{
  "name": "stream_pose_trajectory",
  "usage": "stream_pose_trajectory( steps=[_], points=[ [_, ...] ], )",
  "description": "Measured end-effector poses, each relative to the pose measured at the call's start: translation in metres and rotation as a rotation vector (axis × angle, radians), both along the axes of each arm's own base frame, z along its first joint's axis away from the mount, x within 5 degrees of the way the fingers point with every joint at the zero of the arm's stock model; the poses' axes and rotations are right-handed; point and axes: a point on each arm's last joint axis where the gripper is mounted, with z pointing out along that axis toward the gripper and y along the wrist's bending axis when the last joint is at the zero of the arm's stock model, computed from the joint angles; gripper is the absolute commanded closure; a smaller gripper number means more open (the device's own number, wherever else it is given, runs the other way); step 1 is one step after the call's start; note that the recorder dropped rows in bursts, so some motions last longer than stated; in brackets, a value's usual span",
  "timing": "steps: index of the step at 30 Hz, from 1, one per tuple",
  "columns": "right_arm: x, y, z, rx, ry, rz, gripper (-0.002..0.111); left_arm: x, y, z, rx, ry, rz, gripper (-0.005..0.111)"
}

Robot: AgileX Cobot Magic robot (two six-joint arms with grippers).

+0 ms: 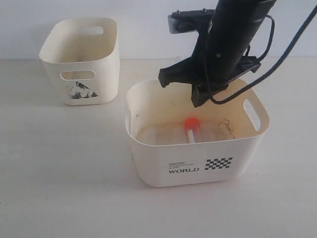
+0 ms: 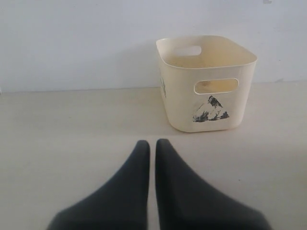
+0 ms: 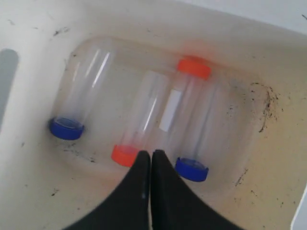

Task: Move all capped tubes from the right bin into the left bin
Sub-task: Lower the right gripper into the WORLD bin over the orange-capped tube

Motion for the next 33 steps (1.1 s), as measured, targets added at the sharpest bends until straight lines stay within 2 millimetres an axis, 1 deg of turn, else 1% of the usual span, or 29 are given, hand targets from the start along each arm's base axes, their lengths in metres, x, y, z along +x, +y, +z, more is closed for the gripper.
stream_pose_trajectory(
  steps=[7, 9, 10, 13, 14, 15, 16, 18, 20, 23, 26, 31, 33],
  points=[
    [0.009, 0.002, -0.029, -0.06, 0.066, 0.004, 0.108, 0.0, 0.0, 0.0, 0.0, 0.0, 0.0, 0.102],
    [0.01, 0.002, -0.033, -0.067, 0.079, 0.001, 0.103, 0.0, 0.0, 0.0, 0.0, 0.0, 0.0, 0.102],
    [0.011, 0.003, -0.034, -0.068, 0.082, -0.002, 0.099, 0.0, 0.0, 0.0, 0.0, 0.0, 0.0, 0.102],
    [0.011, 0.003, -0.035, -0.064, 0.078, -0.009, 0.074, 0.0, 0.0, 0.0, 0.0, 0.0, 0.0, 0.102],
    [0.011, 0.003, -0.035, -0.062, 0.077, -0.01, 0.061, 0.0, 0.0, 0.0, 0.0, 0.0, 0.0, 0.102],
    [0.011, 0.004, -0.036, -0.054, 0.084, -0.017, 0.053, 0.0, 0.0, 0.0, 0.0, 0.0, 0.0, 0.102],
    [0.011, 0.004, -0.036, -0.051, 0.088, -0.024, 0.048, 0.0, 0.0, 0.0, 0.0, 0.0, 0.0, 0.102],
    [0.012, 0.005, -0.04, -0.039, 0.104, -0.064, 0.049, 0.0, 0.0, 0.0, 0.0, 0.0, 0.0, 0.102],
    [0.013, 0.006, -0.045, -0.031, 0.124, -0.111, 0.054, 0.0, 0.0, 0.0, 0.0, 0.0, 0.0, 0.102],
    [0.016, 0.009, -0.058, -0.03, 0.166, -0.16, 0.062, 0.0, 0.0, 0.0, 0.0, 0.0, 0.0, 0.102],
    [0.019, 0.011, -0.067, -0.031, 0.185, -0.175, 0.062, 0.0, 0.0, 0.0, 0.0, 0.0, 0.0, 0.102],
    [0.029, 0.015, -0.061, -0.006, 0.135, -0.181, 0.062, 0.0, 0.0, 0.0, 0.0, 0.0, 0.0, 0.102],
    [0.033, 0.015, -0.062, -0.008, 0.126, -0.182, 0.062, 0.0, 0.0, 0.0, 0.0, 0.0, 0.0, 0.102]
  ],
)
